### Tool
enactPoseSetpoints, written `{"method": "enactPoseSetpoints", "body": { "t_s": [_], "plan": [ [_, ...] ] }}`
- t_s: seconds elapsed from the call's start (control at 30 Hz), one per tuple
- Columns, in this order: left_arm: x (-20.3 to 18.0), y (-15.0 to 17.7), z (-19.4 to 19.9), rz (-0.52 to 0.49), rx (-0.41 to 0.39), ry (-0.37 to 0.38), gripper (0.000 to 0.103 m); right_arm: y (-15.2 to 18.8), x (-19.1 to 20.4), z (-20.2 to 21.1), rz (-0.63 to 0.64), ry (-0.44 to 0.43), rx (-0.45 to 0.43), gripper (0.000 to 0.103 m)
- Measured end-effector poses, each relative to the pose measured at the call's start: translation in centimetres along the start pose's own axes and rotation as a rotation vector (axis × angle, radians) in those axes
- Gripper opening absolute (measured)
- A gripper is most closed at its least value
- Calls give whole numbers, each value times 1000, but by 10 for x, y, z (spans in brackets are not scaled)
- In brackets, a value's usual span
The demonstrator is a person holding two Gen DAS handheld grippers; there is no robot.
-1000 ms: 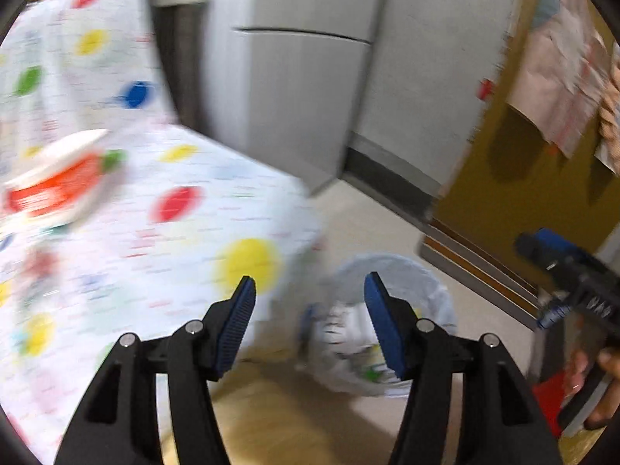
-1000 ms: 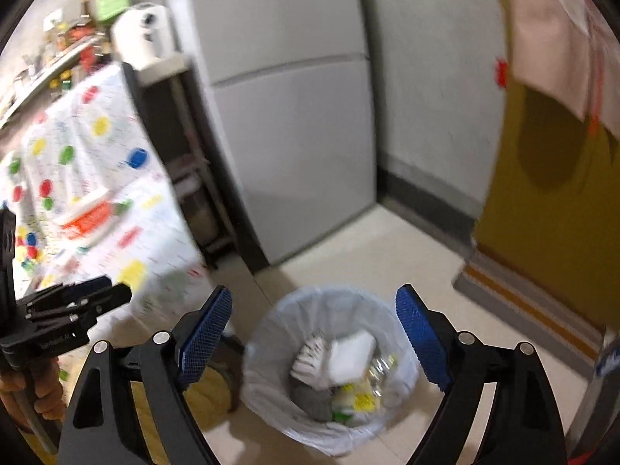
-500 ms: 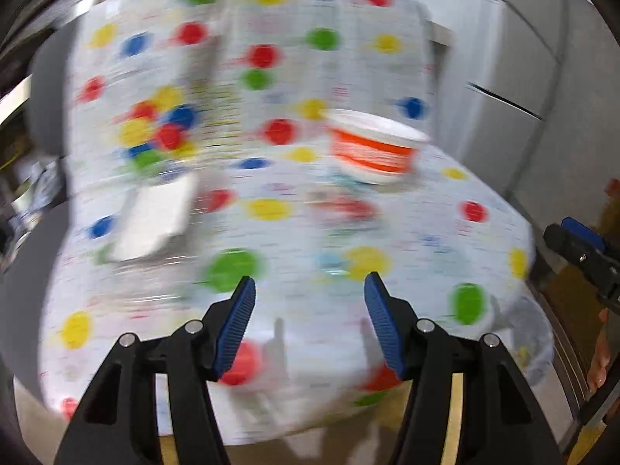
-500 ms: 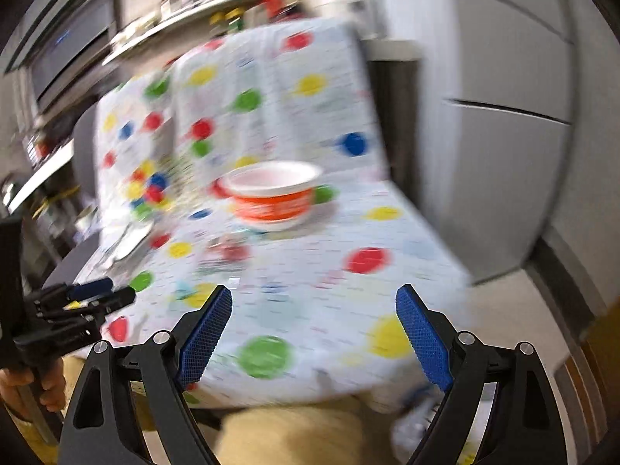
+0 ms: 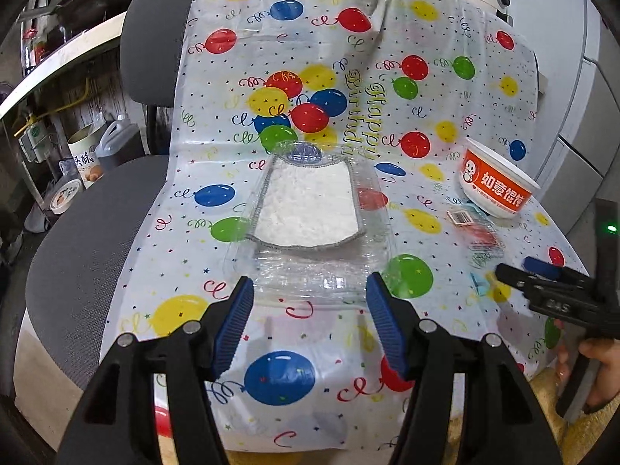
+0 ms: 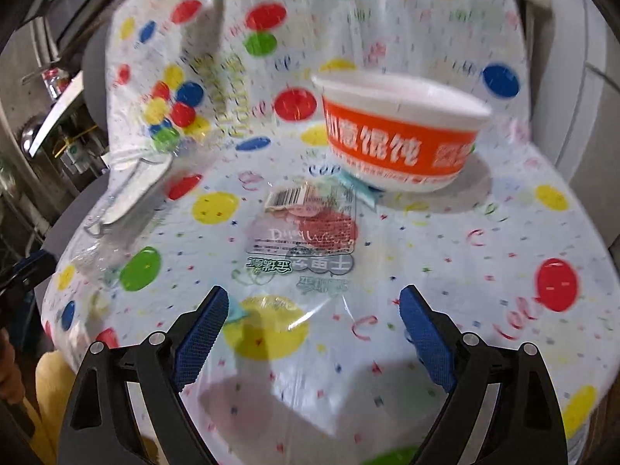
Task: Collect trash
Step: 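Move both open tools back over the chair, then grasp the grey scrubber pad with the left tool while the right tool grasps the clear plastic bag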
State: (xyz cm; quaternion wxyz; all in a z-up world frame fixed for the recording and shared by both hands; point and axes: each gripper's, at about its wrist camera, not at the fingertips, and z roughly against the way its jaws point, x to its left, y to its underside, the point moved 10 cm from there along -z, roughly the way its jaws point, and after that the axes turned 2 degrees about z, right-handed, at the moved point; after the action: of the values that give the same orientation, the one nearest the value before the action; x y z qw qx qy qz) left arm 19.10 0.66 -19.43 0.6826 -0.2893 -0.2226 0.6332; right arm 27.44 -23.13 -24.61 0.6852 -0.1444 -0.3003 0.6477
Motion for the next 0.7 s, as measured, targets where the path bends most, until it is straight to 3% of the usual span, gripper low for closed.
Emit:
{"method": "enactPoseSetpoints", "body": {
  "t_s": [0.17,0.3,0.4,0.47,0.5,0.53,0.57,0.63,0.7],
  "plan": [
    [3,-2,-5,2,1,-3,59,-8,18,-7,0,-46,-6,93],
    [11,-2,-5,18,2,-9,59,-10,32,-22,104,47,6,95],
    [16,-3,-4,24,0,-12,59,-14,32,-26,84,46,0,95],
    [19,-3,-4,29,3,-14,59,-17,30,-28,90,67,-9,90],
    [20,-3,-5,30,4,-14,59,-18,30,-28,96,74,-14,79],
    [22,-3,-6,30,6,-15,59,-20,28,-27,101,95,-24,60],
    [23,-2,-6,30,7,-18,59,-20,24,-23,117,138,-31,52],
    [24,-2,-6,33,7,-16,59,-17,20,-19,128,142,-28,27],
    [25,-2,-7,34,8,-17,59,-16,18,-15,132,137,-38,11]
  ]
}}
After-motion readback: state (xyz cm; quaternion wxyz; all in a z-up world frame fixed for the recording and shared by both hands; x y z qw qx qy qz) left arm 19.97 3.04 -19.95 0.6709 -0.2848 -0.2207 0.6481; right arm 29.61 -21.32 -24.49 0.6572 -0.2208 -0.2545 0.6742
